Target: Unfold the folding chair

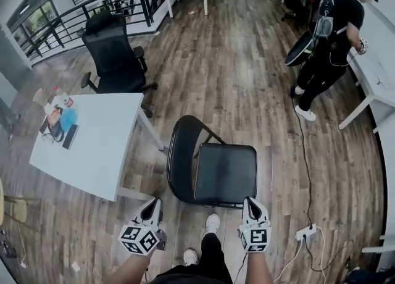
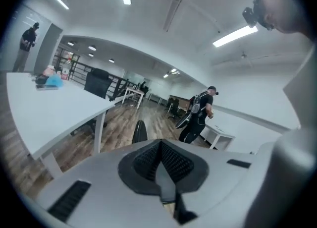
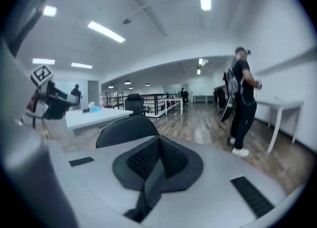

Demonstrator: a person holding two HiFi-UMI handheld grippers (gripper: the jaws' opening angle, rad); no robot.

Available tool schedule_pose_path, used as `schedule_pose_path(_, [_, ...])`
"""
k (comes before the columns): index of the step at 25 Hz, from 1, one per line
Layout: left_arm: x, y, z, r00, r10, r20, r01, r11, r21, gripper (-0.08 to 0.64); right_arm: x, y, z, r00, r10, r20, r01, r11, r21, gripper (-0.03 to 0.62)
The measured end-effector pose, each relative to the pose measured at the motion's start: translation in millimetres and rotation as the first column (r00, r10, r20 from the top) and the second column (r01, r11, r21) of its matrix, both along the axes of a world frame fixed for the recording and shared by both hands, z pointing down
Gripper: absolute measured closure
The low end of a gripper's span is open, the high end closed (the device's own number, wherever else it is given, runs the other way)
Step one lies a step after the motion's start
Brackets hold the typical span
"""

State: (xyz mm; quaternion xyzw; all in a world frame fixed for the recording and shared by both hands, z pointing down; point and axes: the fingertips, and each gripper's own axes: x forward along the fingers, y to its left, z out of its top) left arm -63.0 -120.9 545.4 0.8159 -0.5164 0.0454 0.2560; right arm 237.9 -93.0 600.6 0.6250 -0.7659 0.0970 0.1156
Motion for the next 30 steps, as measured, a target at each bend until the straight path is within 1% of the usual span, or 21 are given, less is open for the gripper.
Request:
schedule_pose_path(1, [0, 17, -13, 1.000, 0.021, 0.013, -0.022, 0.999, 0.031, 0.555, -13, 22, -24, 0.996, 0.009, -0.093, -0.007, 1.000, 0.021, 0.577])
schedule_pose_path(2, [0, 36, -24, 0.999, 0.040, 0.028, -0.042, 0.997, 0.057, 0.555, -23, 46, -46, 0.989, 0.030, -0.146, -0.023, 0.999, 0.046, 0.578])
schedule_pose_path(3, [1, 54, -34, 0.998, 0.056, 0.040, -0.060, 0.995, 0.082, 0.555, -31, 69, -65, 0.985, 0.058, -0.161, -0.048, 0.997, 0.065, 0.578])
schedule_pose_path(6, [8, 99, -55, 0.993, 0.096, 0.073, -0.106, 0.985, 0.140, 0.555, -53, 128, -98, 0.984, 0.118, -0.134, -0.108, 0.991, 0.078, 0.578])
schedule_pose_path(8, [11, 128, -62, 0.987, 0.131, 0.090, -0.143, 0.980, 0.141, 0.555, -74, 159, -110, 0.986, 0.120, -0.112, -0.113, 0.991, 0.072, 0.578])
schedule_pose_path(10, [15, 155, -70, 0.981, 0.170, 0.093, -0.181, 0.974, 0.134, 0.554, -97, 178, -128, 0.992, 0.094, -0.088, -0.086, 0.992, 0.093, 0.578])
schedule_pose_path(11, [17, 166, -74, 0.978, 0.186, 0.092, -0.198, 0.971, 0.134, 0.555, -107, 184, -138, 0.993, 0.075, -0.088, -0.065, 0.992, 0.111, 0.578])
schedule_pose_path(12, [18, 177, -78, 0.976, 0.199, 0.092, -0.210, 0.969, 0.134, 0.555, -118, 189, -148, 0.993, 0.054, -0.107, -0.039, 0.991, 0.129, 0.578])
schedule_pose_path(13, [19, 186, -82, 0.975, 0.204, 0.092, -0.215, 0.967, 0.135, 0.555, -129, 194, -157, 0.988, 0.032, -0.148, -0.009, 0.989, 0.148, 0.578])
schedule_pose_path(15, [18, 201, -89, 0.976, 0.198, 0.089, -0.209, 0.968, 0.137, 0.554, -147, 199, -174, 0.970, -0.006, -0.244, 0.053, 0.981, 0.188, 0.578])
schedule_pose_path(16, [18, 205, -92, 0.978, 0.189, 0.086, -0.200, 0.970, 0.141, 0.554, -152, 200, -181, 0.964, -0.019, -0.267, 0.076, 0.976, 0.204, 0.578])
schedule_pose_path(19, [22, 215, -101, 0.983, 0.161, 0.084, -0.173, 0.972, 0.156, 0.555, -154, 201, -199, 0.967, -0.047, -0.249, 0.107, 0.967, 0.232, 0.578])
schedule_pose_path(22, [37, 226, -110, 0.985, 0.149, 0.083, -0.161, 0.973, 0.165, 0.554, -147, 211, -204, 0.971, -0.072, -0.226, 0.128, 0.963, 0.239, 0.578])
schedule_pose_path(26, [63, 235, -129, 0.986, 0.136, 0.096, -0.154, 0.964, 0.217, 0.555, -130, 224, -210, 0.970, -0.095, -0.222, 0.153, 0.953, 0.260, 0.578])
schedule_pose_path(30, [83, 235, -145, 0.986, 0.129, 0.102, -0.151, 0.956, 0.251, 0.555, -108, 228, -219, 0.974, -0.087, -0.209, 0.143, 0.952, 0.271, 0.578])
